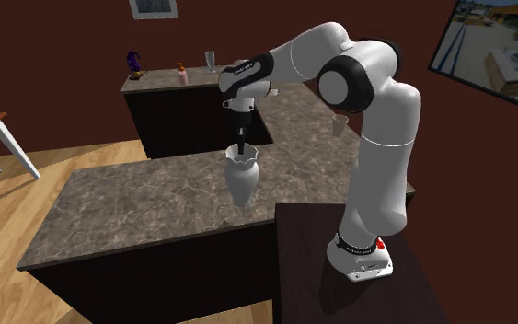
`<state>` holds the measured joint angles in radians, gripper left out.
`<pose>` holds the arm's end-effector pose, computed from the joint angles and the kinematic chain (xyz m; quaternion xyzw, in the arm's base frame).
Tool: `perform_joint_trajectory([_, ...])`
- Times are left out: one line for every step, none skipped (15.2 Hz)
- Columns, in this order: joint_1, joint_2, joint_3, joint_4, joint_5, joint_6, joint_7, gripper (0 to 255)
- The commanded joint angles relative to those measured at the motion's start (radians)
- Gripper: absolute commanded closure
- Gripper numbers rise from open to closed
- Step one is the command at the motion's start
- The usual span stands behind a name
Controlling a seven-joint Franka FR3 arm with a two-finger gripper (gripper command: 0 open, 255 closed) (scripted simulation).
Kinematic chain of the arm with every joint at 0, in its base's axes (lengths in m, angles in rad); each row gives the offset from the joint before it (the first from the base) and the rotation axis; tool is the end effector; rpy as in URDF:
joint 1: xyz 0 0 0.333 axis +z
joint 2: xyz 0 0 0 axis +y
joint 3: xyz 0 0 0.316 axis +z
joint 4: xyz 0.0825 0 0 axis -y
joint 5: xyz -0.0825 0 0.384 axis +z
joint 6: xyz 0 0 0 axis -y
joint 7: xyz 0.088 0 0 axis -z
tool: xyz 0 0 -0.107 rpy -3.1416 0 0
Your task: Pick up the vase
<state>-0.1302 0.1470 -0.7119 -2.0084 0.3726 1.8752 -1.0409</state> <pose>0.3926 -0.3865 0.3841 -0.9856 -0.0182 -0.0296 0.1656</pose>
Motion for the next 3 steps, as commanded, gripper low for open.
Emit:
perform_joint_trajectory([0.001, -0.014, -0.003, 0.016, -0.012, -0.023, 0.012, 255])
perform_joint_trajectory([0.001, -0.015, -0.003, 0.017, -0.013, -0.025, 0.013, 255])
perform_joint_trajectory([0.001, -0.015, -0.003, 0.017, -0.013, -0.025, 0.013, 255])
